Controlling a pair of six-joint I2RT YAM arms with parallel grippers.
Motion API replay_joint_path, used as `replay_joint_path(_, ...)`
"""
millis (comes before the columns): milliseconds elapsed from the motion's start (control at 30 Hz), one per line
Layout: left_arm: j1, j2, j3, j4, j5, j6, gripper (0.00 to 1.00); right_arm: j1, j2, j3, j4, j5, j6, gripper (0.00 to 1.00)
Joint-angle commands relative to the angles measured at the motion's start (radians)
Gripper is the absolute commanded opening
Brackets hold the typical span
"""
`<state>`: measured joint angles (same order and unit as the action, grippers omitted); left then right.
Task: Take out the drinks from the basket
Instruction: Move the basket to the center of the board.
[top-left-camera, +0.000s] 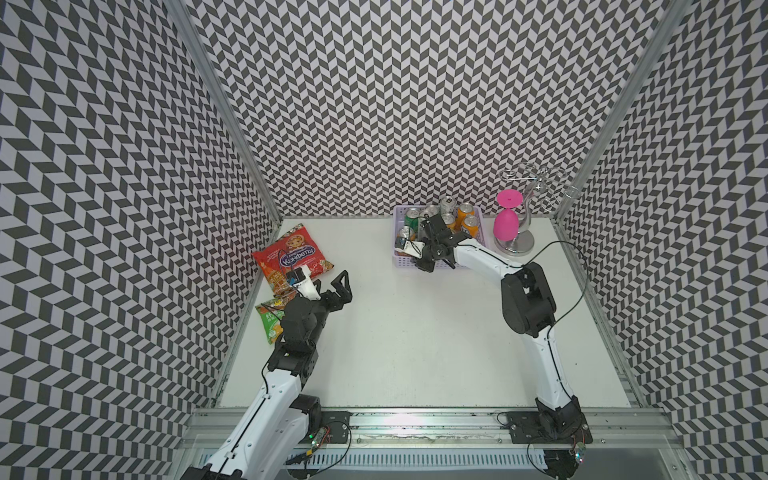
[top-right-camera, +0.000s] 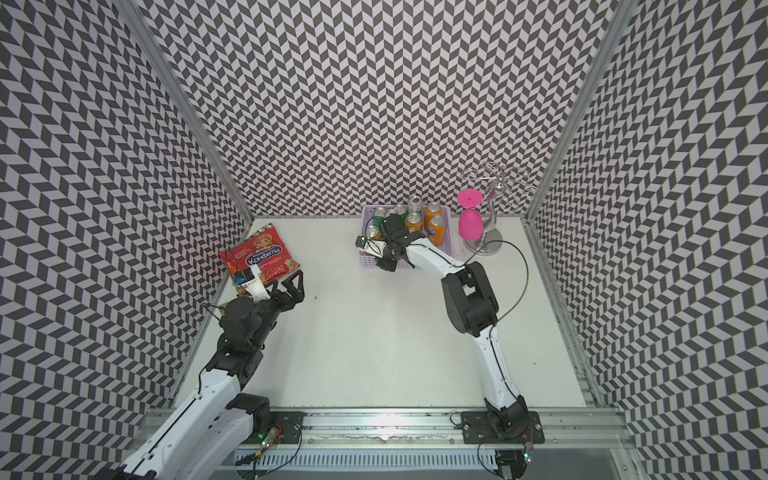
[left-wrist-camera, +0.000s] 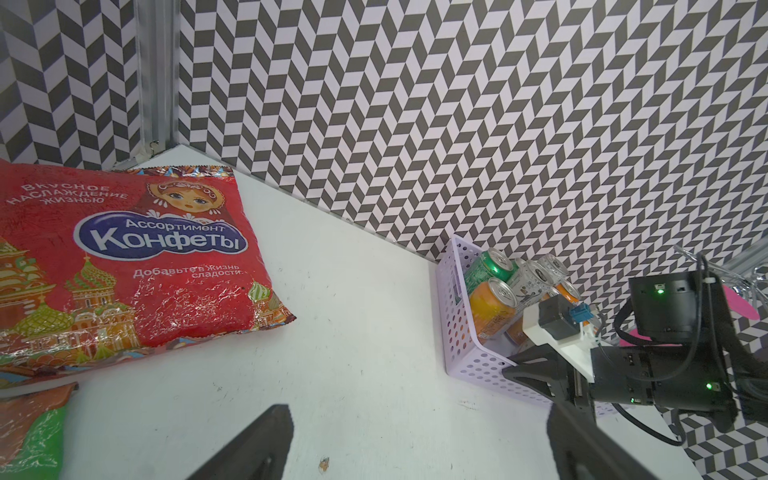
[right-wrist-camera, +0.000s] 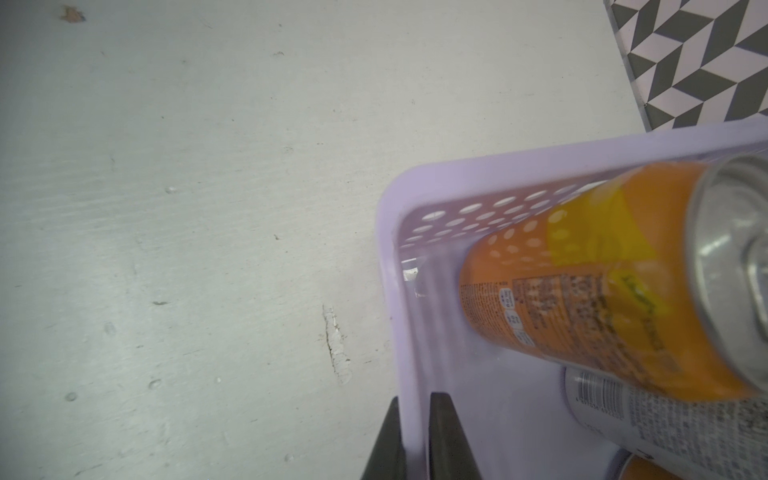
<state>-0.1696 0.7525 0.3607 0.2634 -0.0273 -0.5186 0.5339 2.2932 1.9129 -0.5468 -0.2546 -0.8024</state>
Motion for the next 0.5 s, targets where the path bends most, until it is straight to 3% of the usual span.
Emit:
replay_joint_path(0,0.008,-0.013,-0.009,0.043,0.016,-0.009,0.99,0.038,-0.033,-0.045,-0.049,-0.095,0.075,0.11)
replay_joint_path(467,0.016,-0.029,-0.003,0.037,0.029,-0.009,0.99,0.124,-0.204,-0.295,0.102,-0.105,0.115,0.09)
